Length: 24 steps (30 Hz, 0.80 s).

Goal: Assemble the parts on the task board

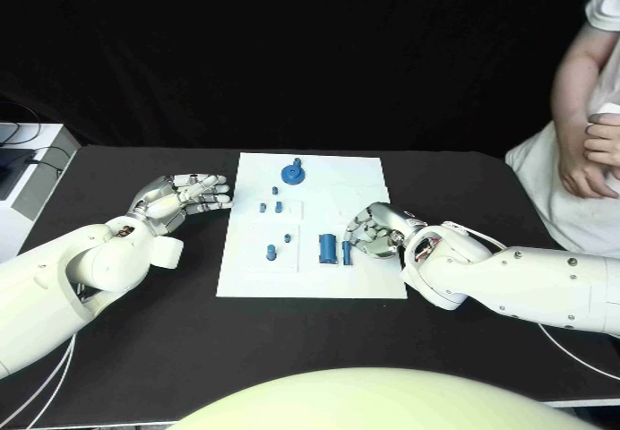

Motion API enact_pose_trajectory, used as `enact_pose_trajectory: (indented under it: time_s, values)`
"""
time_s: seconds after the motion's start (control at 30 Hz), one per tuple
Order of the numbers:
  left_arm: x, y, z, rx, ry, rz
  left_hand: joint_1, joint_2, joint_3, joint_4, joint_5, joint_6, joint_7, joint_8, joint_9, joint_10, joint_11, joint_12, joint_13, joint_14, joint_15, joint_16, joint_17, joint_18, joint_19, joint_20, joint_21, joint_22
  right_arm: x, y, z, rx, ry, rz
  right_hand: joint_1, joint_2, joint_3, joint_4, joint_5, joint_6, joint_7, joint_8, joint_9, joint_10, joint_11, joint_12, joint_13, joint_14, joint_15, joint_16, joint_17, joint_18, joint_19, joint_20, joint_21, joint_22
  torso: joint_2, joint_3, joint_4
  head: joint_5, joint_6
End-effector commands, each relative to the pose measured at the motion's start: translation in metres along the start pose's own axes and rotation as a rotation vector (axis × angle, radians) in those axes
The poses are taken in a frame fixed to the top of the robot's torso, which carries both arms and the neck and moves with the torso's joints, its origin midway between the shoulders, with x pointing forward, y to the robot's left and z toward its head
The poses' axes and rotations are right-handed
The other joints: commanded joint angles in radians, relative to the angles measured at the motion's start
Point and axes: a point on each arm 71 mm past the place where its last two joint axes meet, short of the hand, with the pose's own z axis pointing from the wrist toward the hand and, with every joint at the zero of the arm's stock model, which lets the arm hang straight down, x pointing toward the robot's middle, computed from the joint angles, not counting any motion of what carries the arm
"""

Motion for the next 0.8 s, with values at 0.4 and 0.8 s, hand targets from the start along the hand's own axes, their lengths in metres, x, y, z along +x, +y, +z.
enact_pose_trajectory:
  time_s: [0.4, 0.8]
  values:
    - [0.0020, -0.0008, 0.0003, 0.011, 0.015, 0.000, 0.006, 0.004, -0.007, 0.003, 0.002, -0.003, 0.005, -0.004, -0.002, -0.009, 0.001, -0.004, 0.002, 0.005, 0.002, -0.008, 0.005, 0.012, 0.010, 0.001, -0.007, -0.004, 0.0068, 0.0021, -0.0022, -0.005, 0.039, -0.096, -0.128, -0.042, -0.070, 0.092, 0.023, 0.001, -0.005, 0.011, -0.027, 0.106, -0.010, 0.005, 0.263, 0.103, -0.014, 0.004, 0.253, -0.005, 0.094, -0.018, -0.006, 0.251, 0.001, 0.0011, 0.0003, 0.001, 0.000]
    - [0.0018, -0.0008, 0.0003, 0.011, 0.014, 0.002, 0.006, 0.004, -0.008, 0.003, 0.002, -0.004, 0.006, -0.005, -0.003, -0.010, 0.002, -0.004, 0.002, 0.005, 0.002, -0.009, 0.006, 0.012, 0.011, 0.001, -0.008, -0.004, 0.0075, 0.0043, -0.0020, -0.012, 0.037, -0.129, -0.173, -0.066, -0.117, 0.158, 0.039, 0.000, 0.000, 0.008, -0.052, 0.105, -0.006, 0.003, 0.262, 0.102, -0.012, 0.001, 0.247, -0.003, 0.092, -0.017, -0.016, 0.249, 0.000, 0.0003, 0.0006, 0.003, 0.000]
